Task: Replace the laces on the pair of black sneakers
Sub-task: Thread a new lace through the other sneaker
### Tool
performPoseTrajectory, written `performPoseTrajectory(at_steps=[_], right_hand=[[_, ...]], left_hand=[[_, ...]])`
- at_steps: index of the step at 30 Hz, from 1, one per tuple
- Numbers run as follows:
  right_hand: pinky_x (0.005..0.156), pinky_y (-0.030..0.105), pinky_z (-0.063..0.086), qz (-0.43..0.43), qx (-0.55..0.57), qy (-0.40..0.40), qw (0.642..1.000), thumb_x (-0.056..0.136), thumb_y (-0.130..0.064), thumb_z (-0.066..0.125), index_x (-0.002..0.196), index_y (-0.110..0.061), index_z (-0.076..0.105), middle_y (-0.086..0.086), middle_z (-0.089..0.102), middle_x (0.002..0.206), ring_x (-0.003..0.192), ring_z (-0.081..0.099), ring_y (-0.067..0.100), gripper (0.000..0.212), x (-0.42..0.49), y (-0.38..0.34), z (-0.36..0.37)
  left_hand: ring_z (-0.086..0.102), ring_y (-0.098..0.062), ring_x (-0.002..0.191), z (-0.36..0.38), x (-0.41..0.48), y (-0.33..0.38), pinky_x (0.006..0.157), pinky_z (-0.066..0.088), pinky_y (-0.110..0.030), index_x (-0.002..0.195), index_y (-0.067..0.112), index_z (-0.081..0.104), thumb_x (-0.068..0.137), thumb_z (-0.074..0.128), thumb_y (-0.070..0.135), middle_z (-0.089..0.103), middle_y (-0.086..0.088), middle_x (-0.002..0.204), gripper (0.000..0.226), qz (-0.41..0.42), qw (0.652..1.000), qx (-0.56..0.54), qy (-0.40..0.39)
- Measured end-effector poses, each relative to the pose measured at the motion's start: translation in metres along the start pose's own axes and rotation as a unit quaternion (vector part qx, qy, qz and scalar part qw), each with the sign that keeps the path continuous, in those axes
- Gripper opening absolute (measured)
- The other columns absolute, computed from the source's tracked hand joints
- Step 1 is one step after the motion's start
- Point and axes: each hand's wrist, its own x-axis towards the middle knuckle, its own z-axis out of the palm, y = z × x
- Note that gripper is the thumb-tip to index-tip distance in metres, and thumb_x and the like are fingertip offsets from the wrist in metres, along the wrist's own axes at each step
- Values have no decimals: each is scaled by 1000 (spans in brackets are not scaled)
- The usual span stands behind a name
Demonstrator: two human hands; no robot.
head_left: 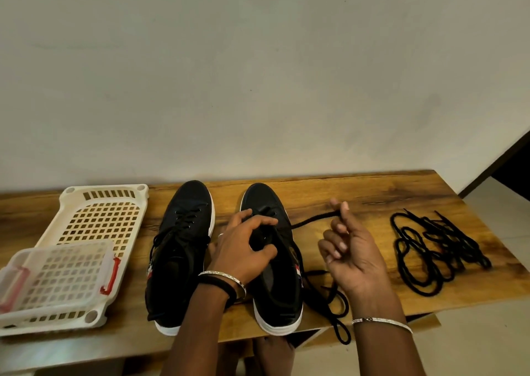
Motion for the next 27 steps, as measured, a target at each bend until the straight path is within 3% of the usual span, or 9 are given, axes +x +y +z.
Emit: performPoseTrajectory(at_steps=[4, 7, 9, 11, 13, 17, 22, 24, 27], right_hand=[[41, 21, 15, -47, -104, -61, 992, 95, -31, 61, 108, -8, 70, -4, 42, 62, 42, 29, 4, 28, -5, -9, -1], [44, 23, 10, -21, -212, -136, 967, 93, -30, 62, 108, -4, 75, -3, 41, 59, 42, 26, 3, 32, -12, -3, 8], [45, 24, 9, -7, -259, -170, 951, 92, -29, 64, 110, -4, 75, -3, 41, 58, 41, 25, 2, 33, -17, 2, 15], [44, 23, 10, -5, -243, -186, 952, 91, -26, 63, 109, -5, 76, -3, 41, 58, 41, 26, 2, 31, -20, 4, 19], [40, 20, 11, -16, -157, -184, 970, 94, -23, 58, 102, -8, 76, -4, 40, 58, 40, 28, 1, 26, -20, -1, 18], [39, 15, 20, -86, 42, -125, 988, 98, -29, 51, 95, -15, 71, -9, 42, 61, 45, 33, 2, 24, -15, -21, 1], [46, 16, 30, -176, 132, -41, 975, 98, -40, 55, 95, -23, 71, -12, 46, 67, 53, 37, 3, 23, -9, -37, -25], [50, 17, 33, -185, 144, 23, 972, 96, -46, 55, 93, -24, 69, -11, 47, 67, 55, 40, 5, 26, -9, -40, -30], [63, 20, 38, -179, 118, 185, 959, 98, -53, 53, 85, -29, 67, -10, 52, 76, 66, 45, 7, 30, -9, -45, -43]], left_hand=[[34, -10, 138, 2, 1, 8, 112, 27, -55, 108, 64, 56, 79, 60, 51, 39, 25, 144, 32, 72, 995, -52, 48], [38, -7, 134, 9, 2, 14, 107, 34, -55, 117, 55, 60, 76, 49, 69, 48, 27, 137, 45, 154, 983, -51, 86], [44, -9, 128, 15, 3, 16, 101, 39, -54, 113, 50, 63, 78, 48, 70, 54, 26, 128, 44, 179, 977, -32, 108], [51, -10, 117, 17, 4, 13, 93, 44, -52, 106, 46, 64, 80, 50, 67, 60, 25, 115, 36, 182, 973, -30, 138], [56, -9, 106, 15, 7, 7, 90, 47, -49, 91, 41, 69, 81, 58, 60, 63, 22, 105, 25, 147, 972, -34, 178], [63, -15, 87, 2, 9, -9, 78, 51, -35, 82, 29, 70, 87, 69, 39, 65, 8, 90, 11, 15, 964, -70, 258], [61, -19, 72, -6, 8, -14, 57, 36, -23, 80, 21, 67, 91, 67, 31, 64, 4, 71, 15, -106, 943, -111, 297], [65, -20, 71, -3, 9, -15, 60, 45, -25, 81, 16, 69, 91, 66, 31, 69, 2, 71, 19, -128, 938, -134, 293], [67, -18, 63, -1, 9, -13, 68, 57, -33, 86, 18, 72, 92, 65, 30, 71, 3, 65, 16, -144, 929, -189, 282]])
